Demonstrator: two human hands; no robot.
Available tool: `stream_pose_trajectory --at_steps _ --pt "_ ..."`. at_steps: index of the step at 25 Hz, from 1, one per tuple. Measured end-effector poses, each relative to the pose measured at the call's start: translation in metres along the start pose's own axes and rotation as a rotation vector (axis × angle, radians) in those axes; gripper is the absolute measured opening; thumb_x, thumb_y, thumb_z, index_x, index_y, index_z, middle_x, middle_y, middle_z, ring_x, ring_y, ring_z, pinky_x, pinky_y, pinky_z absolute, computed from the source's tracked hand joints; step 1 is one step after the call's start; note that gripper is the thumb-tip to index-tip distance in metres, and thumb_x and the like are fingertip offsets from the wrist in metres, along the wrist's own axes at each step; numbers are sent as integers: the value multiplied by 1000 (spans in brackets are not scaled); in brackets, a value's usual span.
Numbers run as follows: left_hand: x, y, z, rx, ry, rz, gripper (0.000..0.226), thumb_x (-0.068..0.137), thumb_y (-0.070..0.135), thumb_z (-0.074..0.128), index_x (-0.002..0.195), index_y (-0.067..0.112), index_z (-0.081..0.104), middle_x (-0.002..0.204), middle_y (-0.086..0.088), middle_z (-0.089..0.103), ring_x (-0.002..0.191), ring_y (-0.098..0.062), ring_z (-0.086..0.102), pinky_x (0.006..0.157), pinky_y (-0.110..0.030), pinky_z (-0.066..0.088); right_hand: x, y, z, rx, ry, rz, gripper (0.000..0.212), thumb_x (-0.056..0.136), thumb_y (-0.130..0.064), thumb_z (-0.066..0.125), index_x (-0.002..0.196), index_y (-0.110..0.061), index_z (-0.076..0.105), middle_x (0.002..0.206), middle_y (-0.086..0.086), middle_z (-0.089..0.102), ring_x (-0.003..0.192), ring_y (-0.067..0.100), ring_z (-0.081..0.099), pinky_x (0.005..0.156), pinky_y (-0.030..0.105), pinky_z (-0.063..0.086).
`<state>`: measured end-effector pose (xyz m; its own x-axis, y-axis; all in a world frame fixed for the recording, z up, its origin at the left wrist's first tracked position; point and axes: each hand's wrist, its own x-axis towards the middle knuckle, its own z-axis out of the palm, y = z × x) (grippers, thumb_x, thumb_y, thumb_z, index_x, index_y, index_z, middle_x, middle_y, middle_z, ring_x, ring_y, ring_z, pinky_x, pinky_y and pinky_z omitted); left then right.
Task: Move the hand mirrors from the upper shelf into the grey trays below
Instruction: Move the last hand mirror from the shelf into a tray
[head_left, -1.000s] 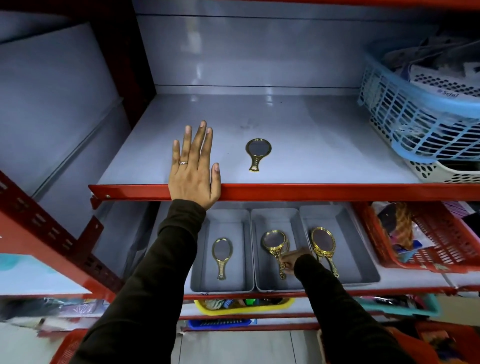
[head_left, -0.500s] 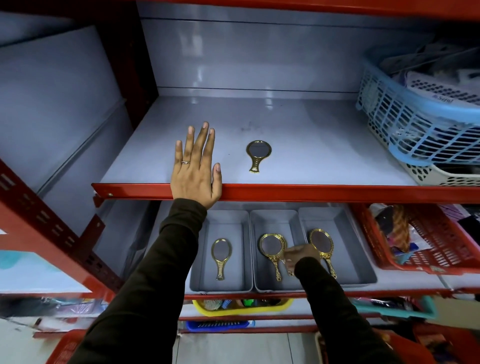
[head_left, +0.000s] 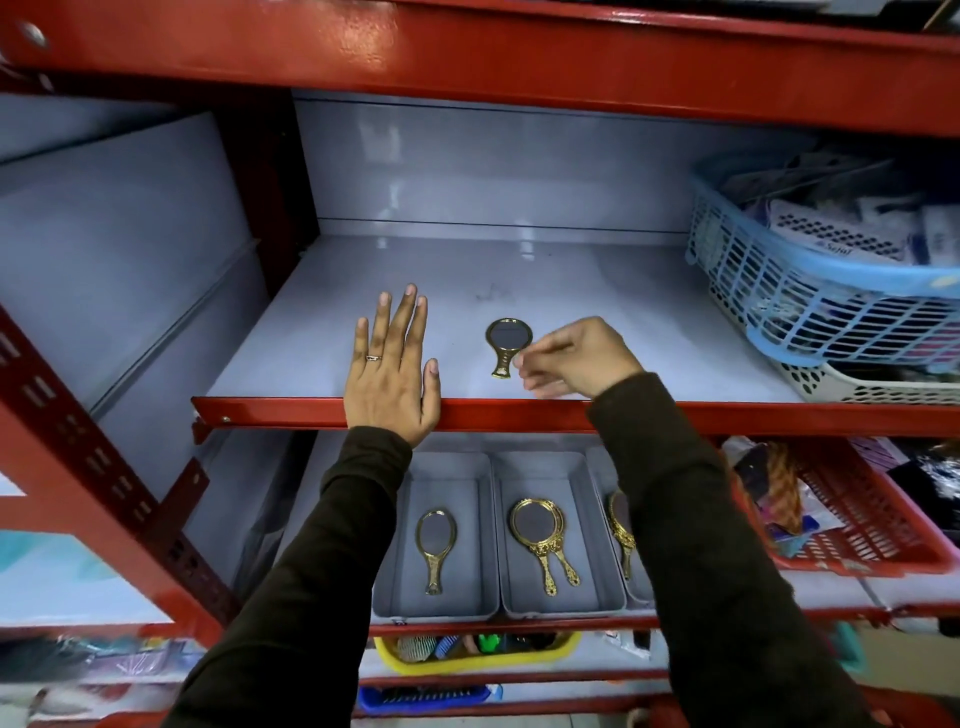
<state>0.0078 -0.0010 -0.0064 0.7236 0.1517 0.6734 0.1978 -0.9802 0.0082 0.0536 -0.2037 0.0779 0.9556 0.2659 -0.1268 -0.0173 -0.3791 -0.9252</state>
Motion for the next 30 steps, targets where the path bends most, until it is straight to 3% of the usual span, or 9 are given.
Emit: stream_pose_trajectory --at_steps 3,7,11,13,16,20,25,28,30 --pt "1 -1 0 -6 3 -1 71 88 34 32 153 10 18 161 -7 15 150 -25 9 122 -42 5 47 -3 28 -434 226 16 33 75 -22 79 98 0 70 86 8 71 81 27 74 76 32 61" --pt "1 -1 0 -14 -8 3 72 87 35 34 153 10 18 161 -8 15 150 -25 9 122 -42 5 66 -8 53 -698 239 54 34 83 -20 71 113 -6 65 111 11 69 105 28 67 76 29 49" --pt "1 -2 0 -24 -3 2 72 86 34 35 153 10 20 161 -7 16 150 -26 10 122 -43 6 74 -2 44 -576 199 166 45 75 -22 80 112 -3 64 107 13 71 101 28 70 82 31 55" --pt "1 -2 -1 -30 11 7 72 87 33 36 153 9 21 161 -7 17 150 -25 11 122 -42 6 74 4 35 -324 91 239 53 67 -14 87 111 4 63 100 17 74 89 28 73 86 35 59" --pt "0 -1 -2 -38 5 7 71 87 32 35 153 9 21 161 -6 18 150 -25 11 122 -42 8 58 3 19 14 -22 262 46 72 2 81 113 13 64 82 21 72 61 21 69 67 32 64" --pt "0 -1 -3 -32 -27 2 71 88 32 33 154 9 18 162 -7 13 150 -25 9 123 -42 9 13 -3 -3 250 -197 228 40 78 -3 77 115 9 68 84 14 71 66 13 67 65 23 63" --pt "0 -1 -3 -28 -39 2 69 91 33 29 154 8 17 162 -7 12 151 -25 8 123 -42 9 -43 25 -14 101 -480 212 16 83 -4 71 98 -4 75 78 7 76 61 8 71 58 16 59" --pt "0 0 -4 -41 -26 -1 68 91 32 29 153 8 18 161 -7 15 150 -25 11 122 -42 10 -54 61 5 -48 -684 330 10 84 -7 71 93 -8 75 74 2 76 62 6 71 62 15 60" --pt "-1 0 -3 -35 -20 -5 68 90 32 30 153 8 17 162 -7 14 150 -25 10 123 -42 9 -48 92 28 -113 -705 423 7 83 -9 73 90 -10 76 73 1 75 62 5 70 65 16 60"
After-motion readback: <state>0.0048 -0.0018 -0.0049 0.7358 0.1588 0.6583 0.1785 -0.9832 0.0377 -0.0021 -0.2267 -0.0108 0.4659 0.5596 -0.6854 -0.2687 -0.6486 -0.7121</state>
